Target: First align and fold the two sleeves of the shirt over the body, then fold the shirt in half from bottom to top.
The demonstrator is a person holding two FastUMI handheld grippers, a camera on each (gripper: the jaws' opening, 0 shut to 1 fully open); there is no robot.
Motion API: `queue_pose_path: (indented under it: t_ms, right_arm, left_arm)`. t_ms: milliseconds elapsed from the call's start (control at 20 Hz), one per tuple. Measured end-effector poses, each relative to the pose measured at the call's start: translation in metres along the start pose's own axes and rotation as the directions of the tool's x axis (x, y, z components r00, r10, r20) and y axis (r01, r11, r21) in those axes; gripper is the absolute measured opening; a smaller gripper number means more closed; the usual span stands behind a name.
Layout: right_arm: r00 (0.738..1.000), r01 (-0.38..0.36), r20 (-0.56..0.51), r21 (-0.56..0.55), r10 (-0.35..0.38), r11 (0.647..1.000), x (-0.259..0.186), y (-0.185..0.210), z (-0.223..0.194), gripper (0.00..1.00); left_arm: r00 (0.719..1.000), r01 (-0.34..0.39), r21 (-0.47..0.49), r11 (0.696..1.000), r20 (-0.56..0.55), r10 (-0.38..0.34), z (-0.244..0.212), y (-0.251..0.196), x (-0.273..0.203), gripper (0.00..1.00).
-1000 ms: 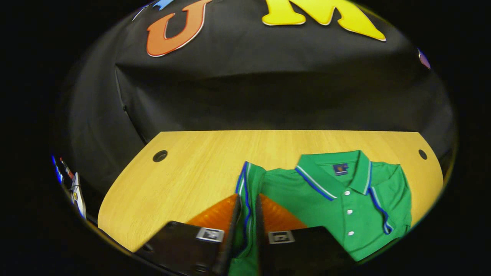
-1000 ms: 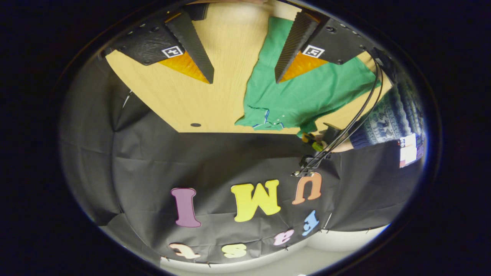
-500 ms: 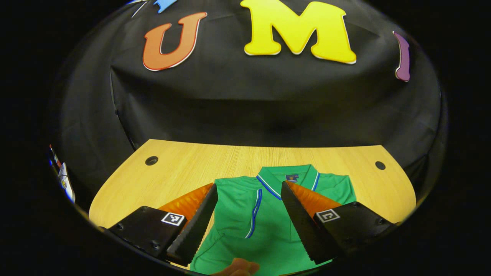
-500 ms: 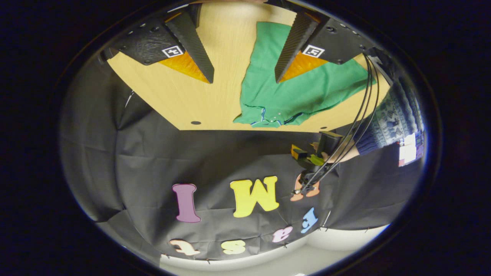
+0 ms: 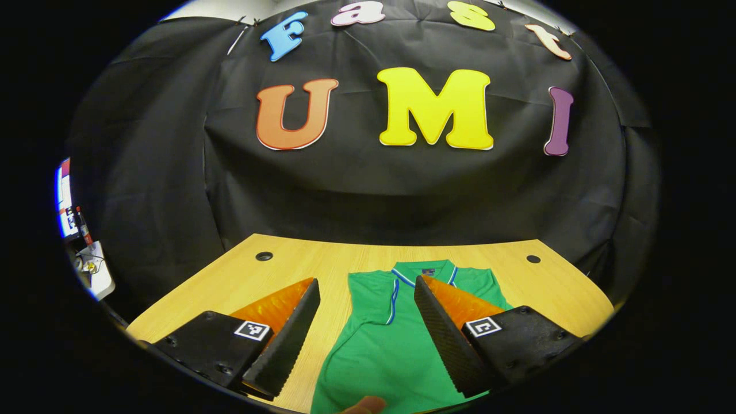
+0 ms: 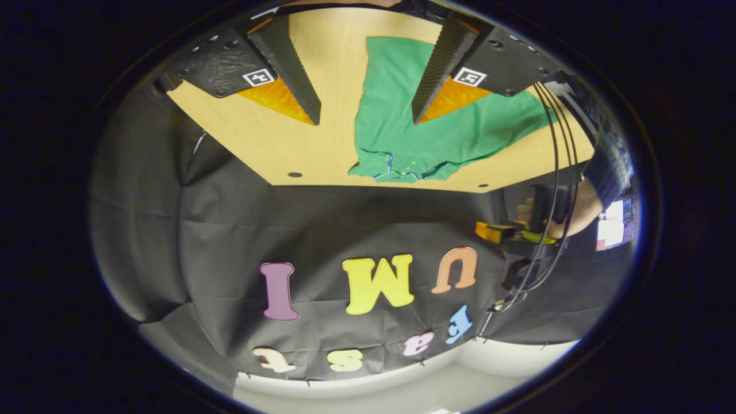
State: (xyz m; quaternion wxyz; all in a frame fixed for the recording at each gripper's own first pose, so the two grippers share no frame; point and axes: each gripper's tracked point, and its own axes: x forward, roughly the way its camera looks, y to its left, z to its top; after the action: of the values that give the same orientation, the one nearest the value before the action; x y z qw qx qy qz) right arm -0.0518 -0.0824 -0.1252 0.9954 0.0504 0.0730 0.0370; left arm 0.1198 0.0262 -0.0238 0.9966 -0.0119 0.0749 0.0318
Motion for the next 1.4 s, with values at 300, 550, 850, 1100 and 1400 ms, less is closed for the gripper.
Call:
queue_pose_path:
  t_ms: [300, 550, 850, 1100, 1400]
  right_arm:
    - [0.999, -0.012, 0.035, -0.034, 0.013, 0.999, -0.003, 0.023, 0.003, 0.93]
    - [1.000, -0.004, -0.010, -0.038, 0.003, 0.999, 0.002, 0.027, -0.020, 0.96]
    - [0.993, 0.049, -0.105, -0.026, -0.051, 0.998, 0.013, 0.012, -0.068, 0.96]
    - [0.983, 0.068, -0.171, -0.033, -0.072, 0.997, 0.015, 0.007, -0.099, 0.96]
    - [0.977, 0.064, -0.202, -0.025, -0.068, 0.998, 0.019, 0.007, -0.111, 0.96]
  left_arm:
    - [0.993, -0.104, 0.001, 0.995, 0.050, 0.104, -0.068, 0.049, -0.078, 1.00]
    - [0.995, -0.088, -0.001, 0.996, 0.047, 0.088, -0.120, 0.057, -0.113, 1.00]
    - [1.000, -0.026, 0.038, 0.999, -0.013, 0.026, -0.175, 0.047, -0.126, 1.00]
    - [0.997, 0.002, 0.032, 0.999, -0.078, 0.001, -0.207, 0.042, -0.127, 1.00]
    - [0.990, 0.016, 0.034, 0.999, -0.139, -0.011, -0.228, 0.040, -0.125, 1.00]
